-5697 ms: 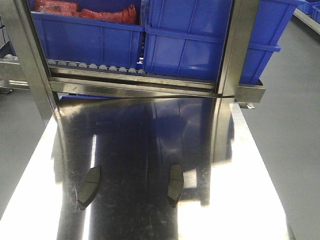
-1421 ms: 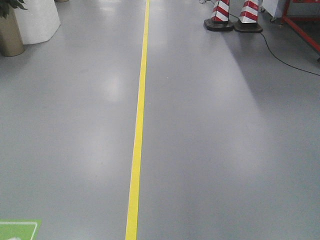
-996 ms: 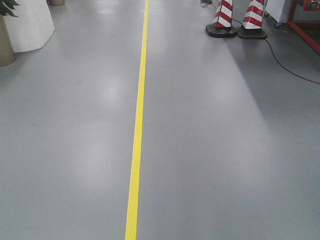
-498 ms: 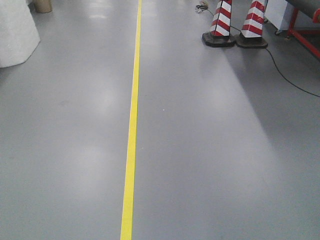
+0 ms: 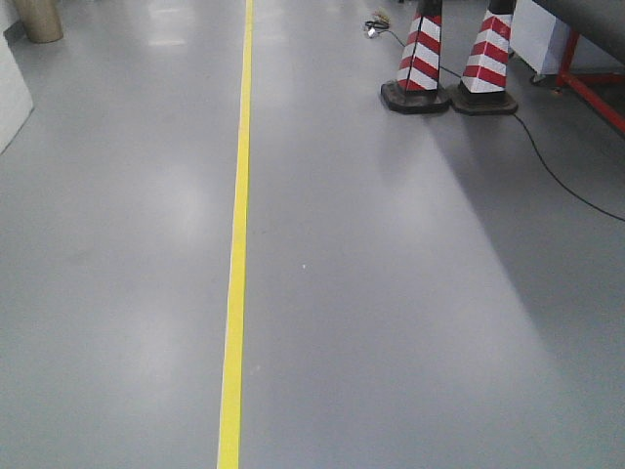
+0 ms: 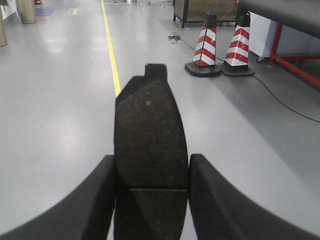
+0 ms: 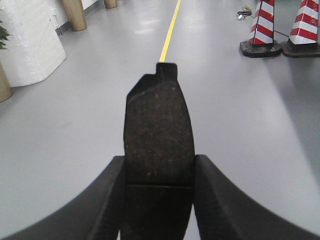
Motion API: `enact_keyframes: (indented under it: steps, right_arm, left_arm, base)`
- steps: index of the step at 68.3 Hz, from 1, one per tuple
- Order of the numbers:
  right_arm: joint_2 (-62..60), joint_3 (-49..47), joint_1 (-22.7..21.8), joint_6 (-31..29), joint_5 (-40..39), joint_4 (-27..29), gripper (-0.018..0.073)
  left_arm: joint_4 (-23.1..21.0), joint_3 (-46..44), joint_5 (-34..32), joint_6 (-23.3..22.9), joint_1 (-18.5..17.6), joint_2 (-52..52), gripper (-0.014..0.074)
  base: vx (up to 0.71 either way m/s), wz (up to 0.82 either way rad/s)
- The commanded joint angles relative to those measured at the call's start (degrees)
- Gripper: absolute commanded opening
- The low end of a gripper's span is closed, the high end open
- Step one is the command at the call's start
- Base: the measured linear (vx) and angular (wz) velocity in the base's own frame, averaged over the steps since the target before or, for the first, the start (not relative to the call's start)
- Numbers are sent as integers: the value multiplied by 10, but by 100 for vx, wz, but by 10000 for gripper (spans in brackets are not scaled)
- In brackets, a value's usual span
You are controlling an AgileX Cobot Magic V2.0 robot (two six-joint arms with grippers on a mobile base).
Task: Move and align brake pads A on conveyor
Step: 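Drive the base across the floor holding a pad in each gripper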
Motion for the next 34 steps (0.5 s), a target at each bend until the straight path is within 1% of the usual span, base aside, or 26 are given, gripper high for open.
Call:
enact_keyframes:
  steps: [1,17,34]
  right_arm:
    - [6,-16,0,-3,-60,-3,-7]
    - [6,-16,0,-3,-60,-3,-7]
    - [6,-16,0,-3,-60,-3,-7]
  left_arm:
    - [-5,-15,-53,-2,-2,6,-6]
    - [-5,-15,-53,-2,-2,6,-6]
    - [-5,-15,-53,-2,-2,6,-6]
  base:
    - [68,-3]
    - [69,0]
    - [70,9]
